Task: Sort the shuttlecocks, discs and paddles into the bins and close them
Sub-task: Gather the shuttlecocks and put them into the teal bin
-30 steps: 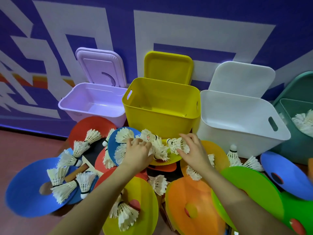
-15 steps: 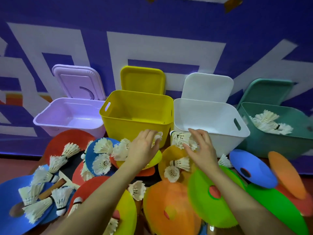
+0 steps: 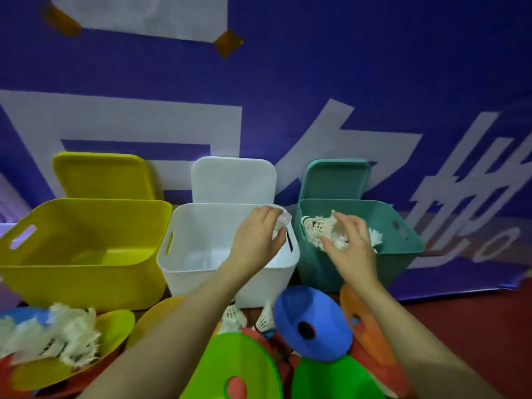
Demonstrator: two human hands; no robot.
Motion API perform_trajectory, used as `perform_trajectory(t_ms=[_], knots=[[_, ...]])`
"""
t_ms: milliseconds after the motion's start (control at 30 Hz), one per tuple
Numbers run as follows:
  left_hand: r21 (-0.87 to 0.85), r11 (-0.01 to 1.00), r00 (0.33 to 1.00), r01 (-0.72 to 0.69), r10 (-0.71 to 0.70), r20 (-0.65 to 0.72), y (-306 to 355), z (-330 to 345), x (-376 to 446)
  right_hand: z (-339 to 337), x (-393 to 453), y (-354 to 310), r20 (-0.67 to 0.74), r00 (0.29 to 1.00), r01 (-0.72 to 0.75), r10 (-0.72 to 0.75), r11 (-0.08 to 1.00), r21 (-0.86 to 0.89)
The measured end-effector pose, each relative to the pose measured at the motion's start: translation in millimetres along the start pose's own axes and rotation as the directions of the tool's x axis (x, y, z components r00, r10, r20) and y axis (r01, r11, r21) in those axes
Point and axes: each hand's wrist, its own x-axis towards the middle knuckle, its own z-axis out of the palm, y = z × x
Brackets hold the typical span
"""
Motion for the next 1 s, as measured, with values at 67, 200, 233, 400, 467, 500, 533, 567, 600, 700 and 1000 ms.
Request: perform_trajectory(t_ms=[67, 200, 233, 400, 467, 500, 533, 567, 600, 700, 1000], knots=[[-0.032, 0.999, 1.000, -0.016, 0.016, 0.022, 20.0, 25.3, 23.8, -13.7, 18.2, 28.9, 0.012, 0.999, -0.047, 0.048, 0.998, -0.046], [-0.069, 0.997, 0.994, 0.028, -0.021, 0.105, 51.0, 73.6, 56.9, -25.5, 49.8, 75.4, 0.101, 0.988, -0.104, 0.115, 0.989, -0.108], [-0.077, 0.996, 0.990, 0.053, -0.042, 0.134, 56.8, 84.5, 62.5, -26.6, 56.3, 83.9, 0.123, 0.984, -0.114, 0.132, 0.984, -0.139], [-0.068, 0.956, 0.886, 0.285, -0.236, 0.399, 62.9, 132.9, 72.4, -22.9, 75.1, 112.4, 0.152, 0.957, -0.211, 0.245, 0.954, -0.211], [0.008, 0.959, 0.817, 0.282, -0.245, 0.523, 58.5, 143.5, 65.8, -16.9, 74.5, 119.1, 0.208, 0.933, -0.244, 0.293, 0.942, -0.230], [0.032, 0.963, 0.789, 0.268, -0.238, 0.567, 56.3, 146.5, 61.5, -13.0, 72.4, 123.3, 0.251, 0.917, -0.242, 0.309, 0.934, -0.263], [0.050, 0.966, 0.770, 0.252, -0.231, 0.595, 54.5, 147.9, 57.2, -9.0, 69.6, 127.8, 0.299, 0.898, -0.229, 0.321, 0.925, -0.304], [0.064, 0.970, 0.760, 0.233, -0.223, 0.610, 52.6, 148.8, 53.4, -5.5, 66.5, 131.8, 0.358, 0.873, -0.205, 0.333, 0.914, -0.349], [0.083, 0.975, 0.753, 0.207, -0.212, 0.623, 50.7, 149.3, 50.2, -2.4, 63.2, 135.0, 0.426, 0.836, -0.169, 0.345, 0.902, -0.397], [0.134, 0.982, 0.706, 0.136, -0.191, 0.682, 44.1, 149.3, 42.4, 4.7, 52.6, 135.9, 0.548, 0.742, -0.082, 0.387, 0.863, -0.499], [0.062, 0.985, 0.872, 0.159, -0.170, 0.459, 41.3, 87.3, 21.8, -0.9, 23.1, 76.1, 0.386, 0.885, -0.077, 0.259, 0.900, -0.429]])
